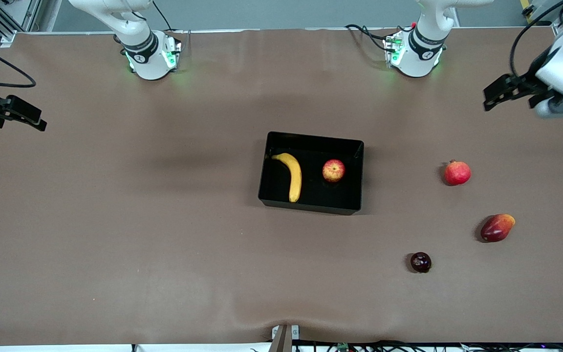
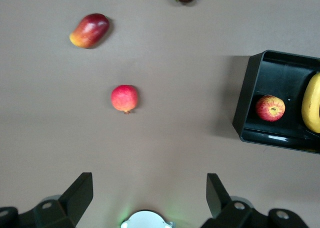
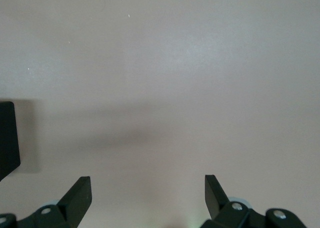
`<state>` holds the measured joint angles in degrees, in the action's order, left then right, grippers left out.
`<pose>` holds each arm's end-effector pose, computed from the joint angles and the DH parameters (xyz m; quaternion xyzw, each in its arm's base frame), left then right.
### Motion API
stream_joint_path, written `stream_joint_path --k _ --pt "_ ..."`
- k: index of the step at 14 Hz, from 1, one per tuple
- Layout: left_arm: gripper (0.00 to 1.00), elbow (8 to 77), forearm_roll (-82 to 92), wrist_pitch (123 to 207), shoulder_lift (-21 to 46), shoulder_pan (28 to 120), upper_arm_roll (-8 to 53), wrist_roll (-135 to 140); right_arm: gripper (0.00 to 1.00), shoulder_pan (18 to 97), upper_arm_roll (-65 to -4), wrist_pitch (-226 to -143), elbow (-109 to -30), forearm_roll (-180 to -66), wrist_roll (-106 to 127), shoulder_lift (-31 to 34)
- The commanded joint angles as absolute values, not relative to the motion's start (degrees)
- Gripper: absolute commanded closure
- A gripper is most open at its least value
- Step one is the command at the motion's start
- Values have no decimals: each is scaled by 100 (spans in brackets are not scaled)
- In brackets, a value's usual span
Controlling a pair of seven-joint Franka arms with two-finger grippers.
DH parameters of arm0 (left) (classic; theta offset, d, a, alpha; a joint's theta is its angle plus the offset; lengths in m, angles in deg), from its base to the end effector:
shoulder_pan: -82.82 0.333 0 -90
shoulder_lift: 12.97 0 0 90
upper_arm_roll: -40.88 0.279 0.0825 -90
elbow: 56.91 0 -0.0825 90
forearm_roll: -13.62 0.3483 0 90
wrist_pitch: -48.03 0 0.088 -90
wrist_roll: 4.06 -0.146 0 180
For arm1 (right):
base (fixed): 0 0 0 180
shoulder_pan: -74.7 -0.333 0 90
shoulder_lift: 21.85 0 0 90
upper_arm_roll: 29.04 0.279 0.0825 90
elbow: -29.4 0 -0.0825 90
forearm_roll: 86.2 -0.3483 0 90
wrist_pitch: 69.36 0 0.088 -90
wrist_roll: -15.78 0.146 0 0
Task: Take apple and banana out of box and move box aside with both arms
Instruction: 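Move the left gripper over the black box toward the apple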
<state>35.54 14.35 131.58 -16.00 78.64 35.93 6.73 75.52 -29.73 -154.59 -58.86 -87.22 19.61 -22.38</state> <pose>0.4817 -0.0764 0.5477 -0.9985 -0.0150 0.0490 0.0174 0.5061 -0.0106 0.5593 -0.9987 0.0460 0.0220 0.0085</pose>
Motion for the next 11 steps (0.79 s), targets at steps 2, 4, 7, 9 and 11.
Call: stream_joint_path --k 2,4,7,9,11 --pt "0 3361 1380 13335 -920 7693 2991 1342 0 7478 -2983 -15435 -5857 -8638 1921 -2194" --pt "0 3423 1389 13608 -613 7693 2640 1667 0 7470 -2983 -15426 -5857 -8638 1929 -2194" --pt "0 3948 1512 14405 -462 7684 2261 2264 0 7487 -2983 -15417 -5857 -8638 1938 -2194" --pt "0 4239 1512 14943 -375 7667 2138 2668 0 7487 -2983 -15426 -5857 -8638 1938 -2194" --pt "0 4258 1608 15173 -68 7448 2120 3125 0 7487 -2983 -15426 -5849 -8638 1938 -2194"
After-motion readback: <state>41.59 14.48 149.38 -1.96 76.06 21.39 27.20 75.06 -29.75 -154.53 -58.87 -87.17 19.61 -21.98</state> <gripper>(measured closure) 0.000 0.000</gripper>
